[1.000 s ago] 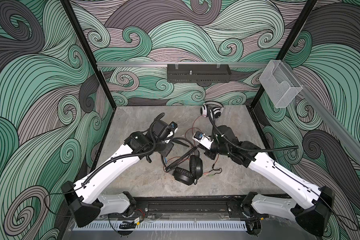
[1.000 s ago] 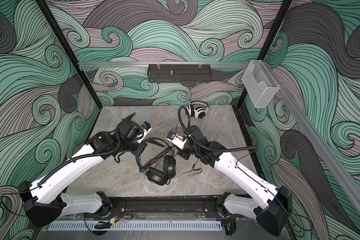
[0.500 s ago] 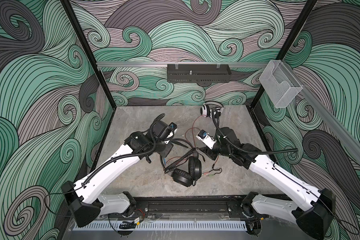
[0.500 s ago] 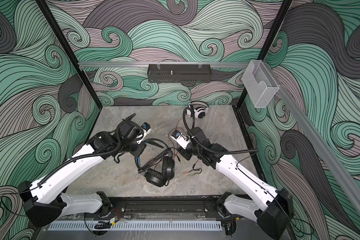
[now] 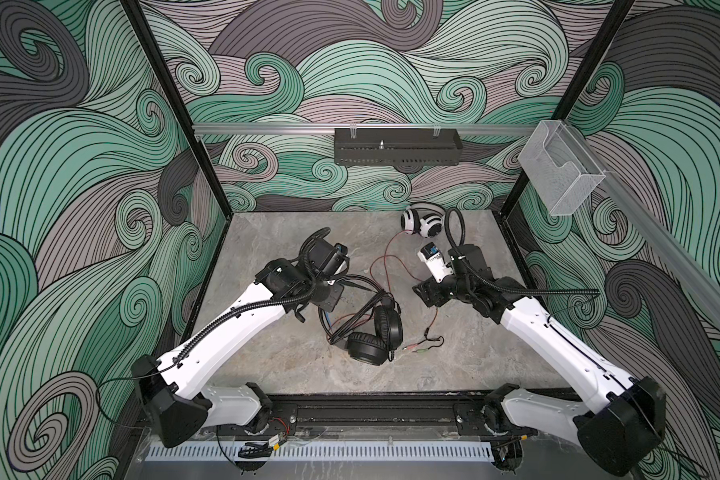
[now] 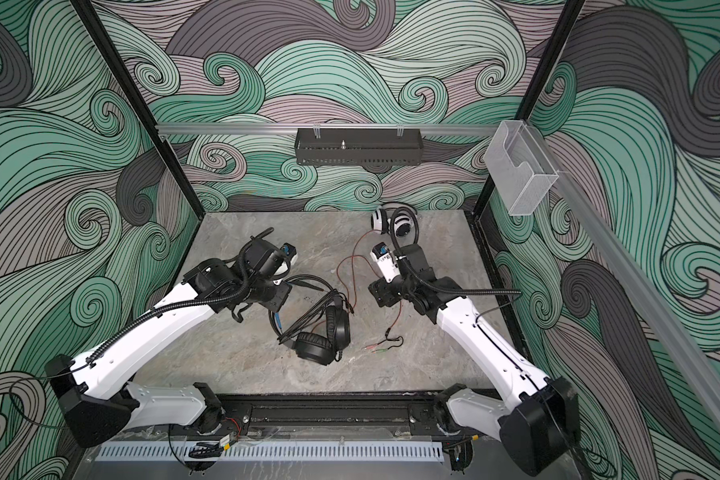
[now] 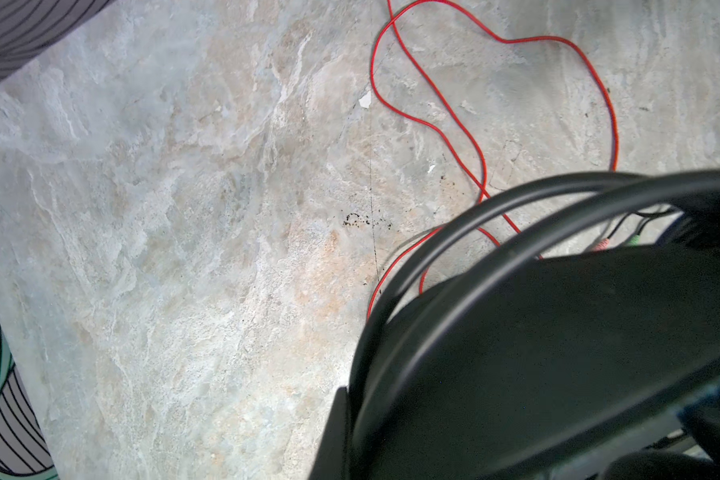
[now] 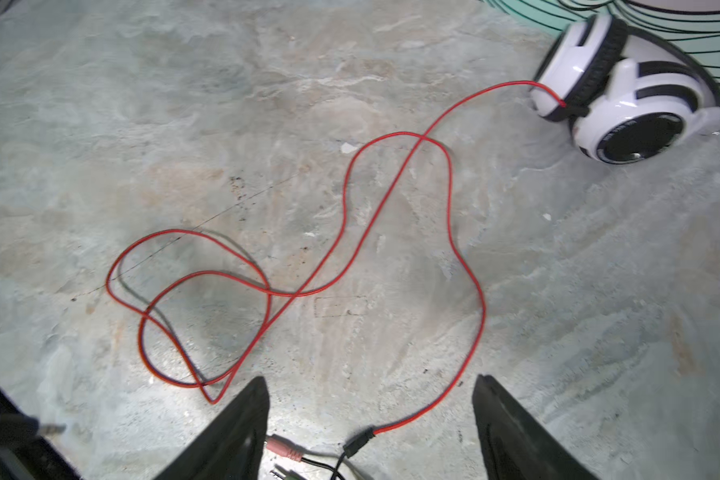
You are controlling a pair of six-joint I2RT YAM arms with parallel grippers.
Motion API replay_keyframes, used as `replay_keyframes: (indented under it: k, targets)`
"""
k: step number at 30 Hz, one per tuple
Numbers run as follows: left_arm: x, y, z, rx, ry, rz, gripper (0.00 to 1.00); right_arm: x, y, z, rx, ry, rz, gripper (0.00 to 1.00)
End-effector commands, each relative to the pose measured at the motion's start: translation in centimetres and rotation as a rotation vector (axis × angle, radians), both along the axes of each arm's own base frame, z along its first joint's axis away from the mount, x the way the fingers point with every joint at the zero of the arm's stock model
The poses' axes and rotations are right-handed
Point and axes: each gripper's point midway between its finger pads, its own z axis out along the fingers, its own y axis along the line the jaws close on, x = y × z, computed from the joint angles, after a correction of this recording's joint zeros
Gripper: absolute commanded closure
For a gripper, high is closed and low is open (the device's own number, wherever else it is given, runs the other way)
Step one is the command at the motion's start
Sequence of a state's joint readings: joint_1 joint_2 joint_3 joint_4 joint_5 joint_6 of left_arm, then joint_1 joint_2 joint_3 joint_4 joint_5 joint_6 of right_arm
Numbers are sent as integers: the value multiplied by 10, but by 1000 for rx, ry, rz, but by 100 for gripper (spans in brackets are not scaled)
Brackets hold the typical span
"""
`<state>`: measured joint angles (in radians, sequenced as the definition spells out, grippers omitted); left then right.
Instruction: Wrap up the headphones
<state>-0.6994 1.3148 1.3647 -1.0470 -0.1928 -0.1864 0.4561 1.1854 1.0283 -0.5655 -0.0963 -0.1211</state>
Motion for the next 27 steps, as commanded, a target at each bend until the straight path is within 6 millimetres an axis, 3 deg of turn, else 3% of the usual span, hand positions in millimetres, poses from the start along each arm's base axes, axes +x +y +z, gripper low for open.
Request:
replay_keyframes:
  k: [1,4,8,12,19,22,27]
  targets:
    - [17,-4,13,-129,8,132,100,1,-7,29,9,-26,-48,13]
    - [36,-2,7,-173,30,215,100,-1,-11,45,5,-53,-55,1]
    - [76,11,-5,-211,36,355,100,-8,-14,57,22,-68,-57,0]
    - [125,27,-19,-281,45,480,100,-16,-13,56,24,-45,-51,1]
    - [210,49,-47,-333,22,538,100,-26,-10,54,37,-15,-35,1]
    - [240,62,-64,-339,45,576,100,-29,-10,56,45,-10,-34,0]
    - [271,81,-94,-370,154,622,100,-27,-8,51,41,8,-39,1]
